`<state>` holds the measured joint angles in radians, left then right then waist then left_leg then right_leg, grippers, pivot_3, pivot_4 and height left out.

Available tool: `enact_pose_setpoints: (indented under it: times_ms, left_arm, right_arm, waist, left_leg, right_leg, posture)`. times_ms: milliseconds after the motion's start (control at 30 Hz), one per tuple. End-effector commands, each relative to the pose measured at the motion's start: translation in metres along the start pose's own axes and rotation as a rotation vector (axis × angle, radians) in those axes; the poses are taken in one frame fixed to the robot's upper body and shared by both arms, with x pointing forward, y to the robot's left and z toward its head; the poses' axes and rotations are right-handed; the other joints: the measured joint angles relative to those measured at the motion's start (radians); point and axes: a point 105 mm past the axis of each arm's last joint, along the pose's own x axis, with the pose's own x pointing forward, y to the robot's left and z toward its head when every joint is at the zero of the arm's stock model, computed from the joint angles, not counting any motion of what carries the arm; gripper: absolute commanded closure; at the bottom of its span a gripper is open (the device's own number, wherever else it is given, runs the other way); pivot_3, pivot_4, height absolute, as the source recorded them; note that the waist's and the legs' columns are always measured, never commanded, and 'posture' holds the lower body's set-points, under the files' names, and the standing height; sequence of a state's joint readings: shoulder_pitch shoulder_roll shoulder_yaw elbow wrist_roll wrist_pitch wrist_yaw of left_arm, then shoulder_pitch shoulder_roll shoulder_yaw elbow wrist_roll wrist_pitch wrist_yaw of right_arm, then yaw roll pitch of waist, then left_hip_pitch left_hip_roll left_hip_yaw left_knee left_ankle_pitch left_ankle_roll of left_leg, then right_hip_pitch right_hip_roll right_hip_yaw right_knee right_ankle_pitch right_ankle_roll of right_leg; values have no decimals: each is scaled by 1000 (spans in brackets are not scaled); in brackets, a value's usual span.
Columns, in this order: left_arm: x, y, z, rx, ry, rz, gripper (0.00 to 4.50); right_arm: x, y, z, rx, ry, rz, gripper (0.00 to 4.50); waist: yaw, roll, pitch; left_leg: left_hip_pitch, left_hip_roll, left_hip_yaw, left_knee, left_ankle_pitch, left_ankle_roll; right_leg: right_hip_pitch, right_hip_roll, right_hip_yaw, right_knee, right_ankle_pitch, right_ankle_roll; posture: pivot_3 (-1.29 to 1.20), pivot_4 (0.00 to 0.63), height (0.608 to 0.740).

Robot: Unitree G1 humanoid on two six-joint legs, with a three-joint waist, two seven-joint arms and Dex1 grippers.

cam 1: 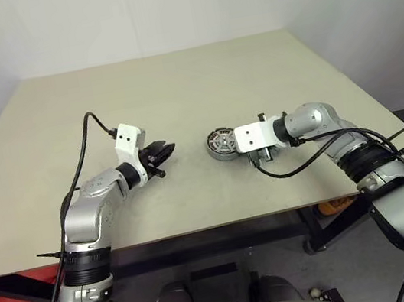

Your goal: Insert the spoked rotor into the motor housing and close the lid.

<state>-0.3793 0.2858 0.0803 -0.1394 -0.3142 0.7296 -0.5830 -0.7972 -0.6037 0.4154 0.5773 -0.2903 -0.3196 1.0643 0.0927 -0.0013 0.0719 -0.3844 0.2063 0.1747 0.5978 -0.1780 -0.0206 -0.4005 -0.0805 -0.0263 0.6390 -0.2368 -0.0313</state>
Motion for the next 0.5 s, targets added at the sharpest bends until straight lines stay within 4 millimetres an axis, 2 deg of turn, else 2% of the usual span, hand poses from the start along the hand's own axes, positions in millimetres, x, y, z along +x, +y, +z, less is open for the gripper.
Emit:
enact_pose_setpoints:
  times_ms: [33, 200, 333, 500]
  left_arm:
    - [-5, 1, 16, 32, -49, 11, 2910]
    - [-6, 3, 13, 28, -44, 22, 2910]
    - [-4, 3, 11, 28, -35, 25, 2910]
    - [-3, 4, 11, 26, -33, 28, 2910]
  right_arm:
    - [-2, -6, 3, -28, -1, -8, 3327]
    - [-5, -7, 6, -22, -16, -11, 3327]
    - [1, -4, 0, -21, 8, -5, 3327]
    - [1, -10, -2, -2, 12, -34, 3327]
  waist:
    - [0, 0, 0]
    - [0, 0, 0]
    - [0, 0, 0]
    - [0, 0, 0]
  left_leg:
    - [0, 0, 0, 0, 0, 0]
    - [0, 1, 0, 0, 0, -1]
    - [0, 1, 0, 0, 0, 0]
    - [0, 1, 0, 0, 0, 0]
  right_leg:
    - [0, 1, 0, 0, 0, 0]
    - [0, 1, 0, 1, 0, 0]
    - [0, 2, 0, 0, 0, 0]
    - [-1, 2, 0, 0, 0, 0]
  posture:
    - [0, 0, 740]
    - [0, 0, 740]
    - [0, 0, 740]
    - [0, 0, 740]
